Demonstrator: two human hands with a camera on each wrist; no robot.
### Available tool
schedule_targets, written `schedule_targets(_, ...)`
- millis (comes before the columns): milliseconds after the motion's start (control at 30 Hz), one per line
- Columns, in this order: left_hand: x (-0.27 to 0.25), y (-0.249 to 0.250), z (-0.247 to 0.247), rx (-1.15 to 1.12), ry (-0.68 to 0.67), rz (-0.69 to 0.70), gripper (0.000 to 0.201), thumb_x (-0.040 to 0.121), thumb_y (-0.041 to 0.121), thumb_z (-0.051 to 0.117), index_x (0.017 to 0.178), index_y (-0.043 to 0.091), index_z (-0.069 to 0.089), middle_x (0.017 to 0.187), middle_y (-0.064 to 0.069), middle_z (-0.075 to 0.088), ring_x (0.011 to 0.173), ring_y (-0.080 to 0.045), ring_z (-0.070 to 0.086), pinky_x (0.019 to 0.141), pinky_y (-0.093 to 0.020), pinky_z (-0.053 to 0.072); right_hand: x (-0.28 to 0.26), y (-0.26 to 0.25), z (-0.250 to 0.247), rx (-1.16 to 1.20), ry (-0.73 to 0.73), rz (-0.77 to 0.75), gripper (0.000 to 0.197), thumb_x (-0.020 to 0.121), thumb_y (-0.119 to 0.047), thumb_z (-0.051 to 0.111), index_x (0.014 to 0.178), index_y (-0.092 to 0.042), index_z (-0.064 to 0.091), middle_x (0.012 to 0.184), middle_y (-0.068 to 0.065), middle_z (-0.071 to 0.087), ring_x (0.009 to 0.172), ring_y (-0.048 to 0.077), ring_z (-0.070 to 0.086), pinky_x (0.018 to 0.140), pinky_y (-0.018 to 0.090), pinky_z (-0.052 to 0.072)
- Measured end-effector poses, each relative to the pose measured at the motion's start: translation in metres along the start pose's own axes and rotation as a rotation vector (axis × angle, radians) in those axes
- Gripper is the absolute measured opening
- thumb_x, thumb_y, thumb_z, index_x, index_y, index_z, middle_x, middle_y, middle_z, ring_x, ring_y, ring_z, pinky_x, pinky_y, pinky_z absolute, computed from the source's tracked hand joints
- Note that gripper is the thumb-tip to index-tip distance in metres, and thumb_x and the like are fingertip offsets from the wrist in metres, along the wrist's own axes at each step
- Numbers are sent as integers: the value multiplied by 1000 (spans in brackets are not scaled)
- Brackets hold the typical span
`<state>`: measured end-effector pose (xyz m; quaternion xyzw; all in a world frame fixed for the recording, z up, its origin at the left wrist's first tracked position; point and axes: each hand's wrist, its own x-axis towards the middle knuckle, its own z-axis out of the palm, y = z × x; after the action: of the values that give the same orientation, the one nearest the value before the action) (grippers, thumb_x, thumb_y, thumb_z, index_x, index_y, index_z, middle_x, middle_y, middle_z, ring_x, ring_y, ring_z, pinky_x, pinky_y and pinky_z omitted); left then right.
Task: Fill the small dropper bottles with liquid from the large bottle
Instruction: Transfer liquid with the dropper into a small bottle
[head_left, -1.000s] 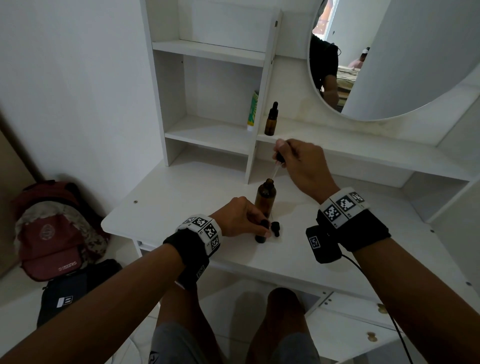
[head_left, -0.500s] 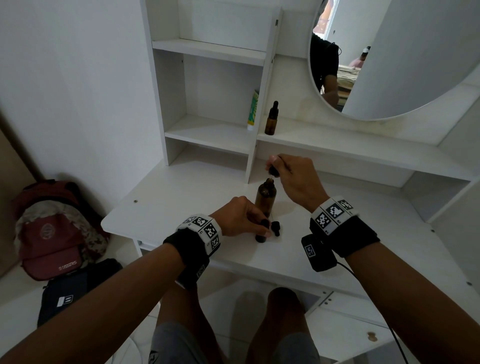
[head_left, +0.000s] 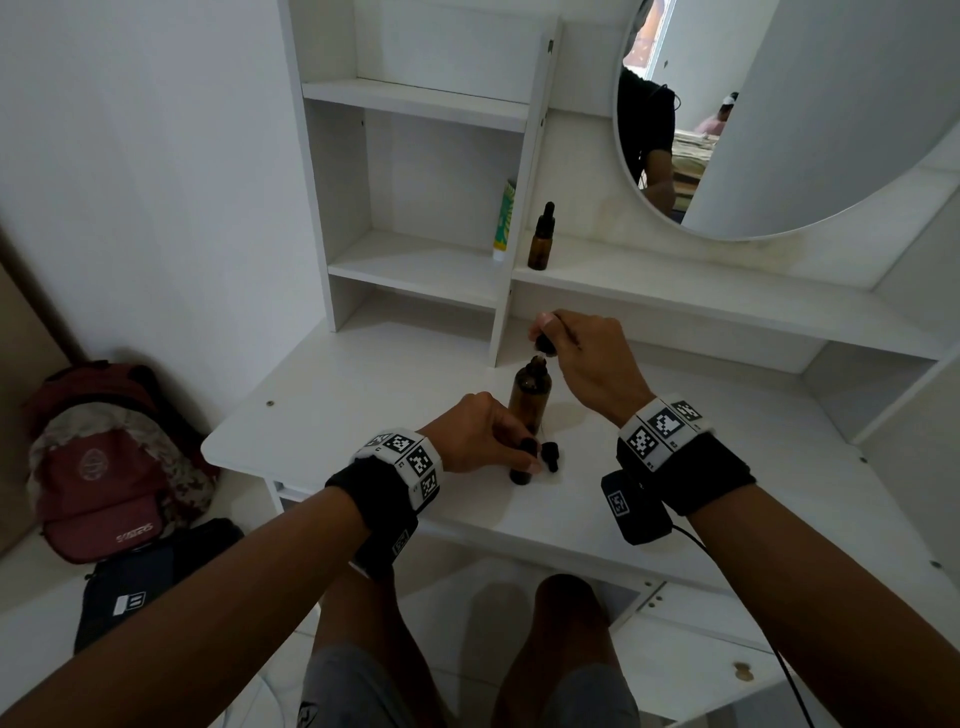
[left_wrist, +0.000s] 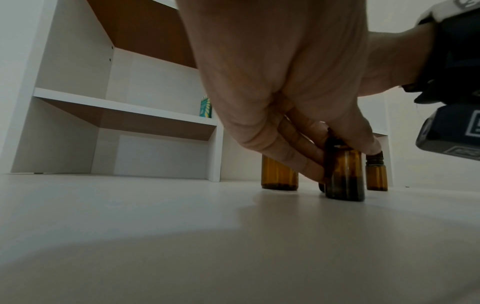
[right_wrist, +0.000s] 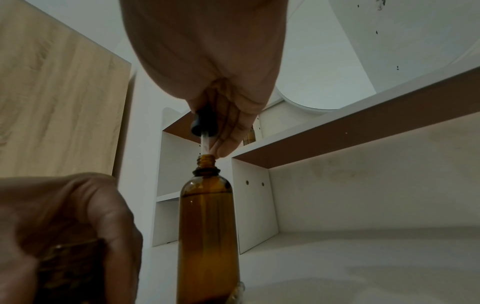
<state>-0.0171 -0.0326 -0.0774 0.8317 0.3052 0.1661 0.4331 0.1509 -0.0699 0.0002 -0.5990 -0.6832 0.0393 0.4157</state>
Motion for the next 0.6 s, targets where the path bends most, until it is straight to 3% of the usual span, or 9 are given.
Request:
schedule_targets(100,0,0,0,-3,3,-1,27,74,25,85,98,13,80,94,1,78,90,-11,73,91,-33,58,0,2,0,12,6,17,44,103,-33,40,92,-3,69,81,9,71,74,21,68,74,40,57)
schedule_targets(233,0,1,0,1,-1,0,26,75,26,85,98,14,80,94,2,78,89,-9,72,91,-32,58,-1,0,0,3,5,4,41,103,-29,41,92,-4,71,83,6,72,75,15,68,76,33,58)
schedule_targets(367,0,1,0,-10,-5,-9,27,74,27,85,98,14,80,94,2,78,89,-9,72,92,-33,58,0,2,1,-6,-3,13,44,103,-34,39,89,-4,69,80,10,71,74,23,68,74,42,57)
schedule_targets(600,0,1,0,-11,2,-8,27,74,26,85,98,15,80,94,3,78,89,-8,72,92,-32,57,1,0,-4,43,60,18,40,103,-31,40,93,-6,70,83,7,72,76,20,69,76,42,58)
